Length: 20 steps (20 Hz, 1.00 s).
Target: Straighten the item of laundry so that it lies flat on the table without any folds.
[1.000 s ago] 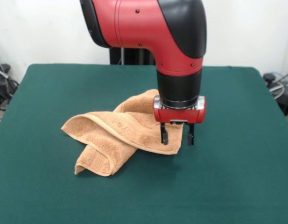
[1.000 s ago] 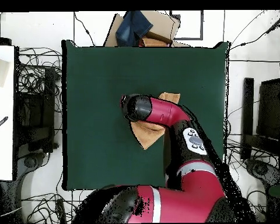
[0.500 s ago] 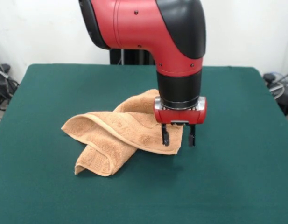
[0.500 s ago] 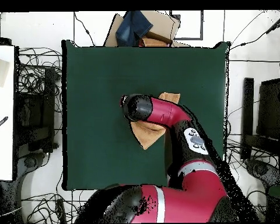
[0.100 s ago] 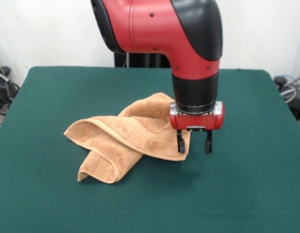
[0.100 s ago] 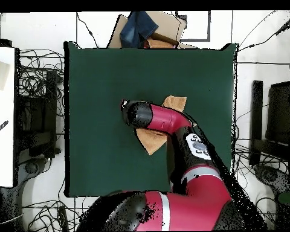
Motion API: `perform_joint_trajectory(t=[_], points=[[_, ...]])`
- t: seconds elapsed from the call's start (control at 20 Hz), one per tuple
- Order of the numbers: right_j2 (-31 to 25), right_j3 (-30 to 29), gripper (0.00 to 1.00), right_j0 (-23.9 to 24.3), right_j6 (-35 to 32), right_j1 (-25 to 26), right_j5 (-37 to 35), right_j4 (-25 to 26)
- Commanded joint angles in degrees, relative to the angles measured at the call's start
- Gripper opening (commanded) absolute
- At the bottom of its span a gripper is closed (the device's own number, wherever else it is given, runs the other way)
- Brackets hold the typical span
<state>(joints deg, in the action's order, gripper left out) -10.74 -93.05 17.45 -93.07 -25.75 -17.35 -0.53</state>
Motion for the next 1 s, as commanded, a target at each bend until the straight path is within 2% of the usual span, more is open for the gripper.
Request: perform_joint_trajectory(t=[0.05,0.75,0.9,1.0], points=[[-5.54,-6.54,1.0,0.04,-11.33,1.87,4.86,-1.37],[-7.14,-8.1,1.0,3.26,-9.11,1.17,4.17,-1.07],[-6.55,-7.7,1.0,3.08,-8.86,0.23,2.04,-1.42],[-4.03,-5.6,1.0,1.23,-8.77,-0.88,-0.1,-1.34]])
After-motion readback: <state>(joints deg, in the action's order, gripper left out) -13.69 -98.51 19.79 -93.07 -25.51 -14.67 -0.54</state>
